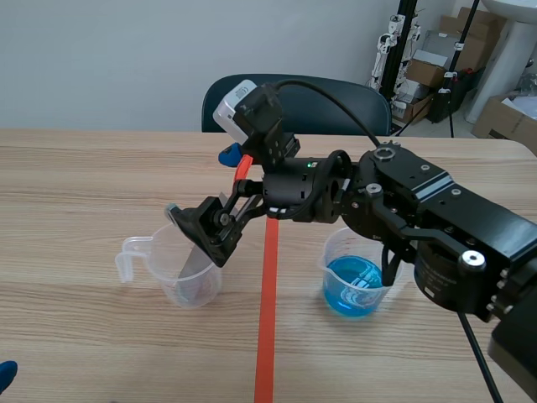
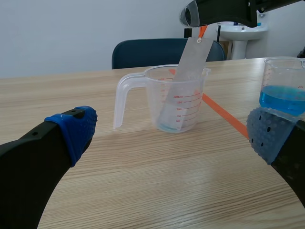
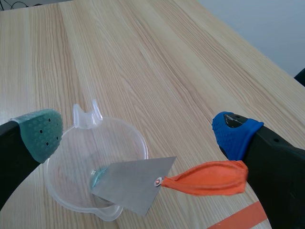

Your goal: Do the redox reaction experiment. return to the home posture

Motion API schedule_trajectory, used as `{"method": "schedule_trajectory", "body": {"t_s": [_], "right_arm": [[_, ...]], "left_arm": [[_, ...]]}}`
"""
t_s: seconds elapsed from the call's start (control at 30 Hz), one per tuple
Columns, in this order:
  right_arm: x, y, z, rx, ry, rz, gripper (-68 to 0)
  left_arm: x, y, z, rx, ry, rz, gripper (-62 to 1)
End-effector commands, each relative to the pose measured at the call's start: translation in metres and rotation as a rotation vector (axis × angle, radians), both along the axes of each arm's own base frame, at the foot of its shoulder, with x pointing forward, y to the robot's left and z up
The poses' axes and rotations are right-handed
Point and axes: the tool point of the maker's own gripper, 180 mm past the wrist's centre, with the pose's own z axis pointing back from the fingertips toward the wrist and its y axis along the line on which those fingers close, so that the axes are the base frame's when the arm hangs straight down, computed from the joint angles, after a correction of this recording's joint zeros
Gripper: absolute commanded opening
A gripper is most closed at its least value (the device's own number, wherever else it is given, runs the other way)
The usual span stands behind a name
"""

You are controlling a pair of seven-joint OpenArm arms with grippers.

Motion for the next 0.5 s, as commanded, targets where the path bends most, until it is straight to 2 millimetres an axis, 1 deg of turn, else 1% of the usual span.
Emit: {"method": "schedule_trajectory", "body": {"t_s": [0.0,0.17,0.47], "right_arm": [[0.0024,0.0060,0.0131,0.044,-0.015,0.003,0.4],[-0.0006,0.0101,0.0121,0.048,-0.007,0.009,0.4],[-0.0011,0.0104,0.0117,0.048,-0.007,0.009,0.4]], "left_arm": [[-0.0016,0.0019,0.0117,-0.011,-0.058,0.003,1.4],[-0.0016,0.0019,0.0117,-0.011,-0.058,0.003,1.4],[-0.0016,0.0019,0.0117,-0.011,-0.058,0.003,1.4]]}}
